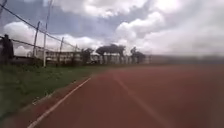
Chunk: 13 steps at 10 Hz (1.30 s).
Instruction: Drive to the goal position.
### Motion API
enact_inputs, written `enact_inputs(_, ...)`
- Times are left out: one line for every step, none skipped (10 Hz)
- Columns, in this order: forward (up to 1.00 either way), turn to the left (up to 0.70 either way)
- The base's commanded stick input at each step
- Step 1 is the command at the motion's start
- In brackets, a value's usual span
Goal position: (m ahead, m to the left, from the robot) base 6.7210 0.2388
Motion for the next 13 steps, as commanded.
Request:
enact_inputs(1.00,0.00)
enact_inputs(1.00,0.00)
enact_inputs(1.00,0.00)
enact_inputs(1.00,0.00)
enact_inputs(1.00,0.00)
enact_inputs(1.00,0.00)
enact_inputs(1.00,0.00)
enact_inputs(1.00,0.00)
enact_inputs(1.00,0.00)
enact_inputs(1.00,0.00)
enact_inputs(1.00,0.00)
enact_inputs(1.00,0.00)
enact_inputs(1.00,0.00)
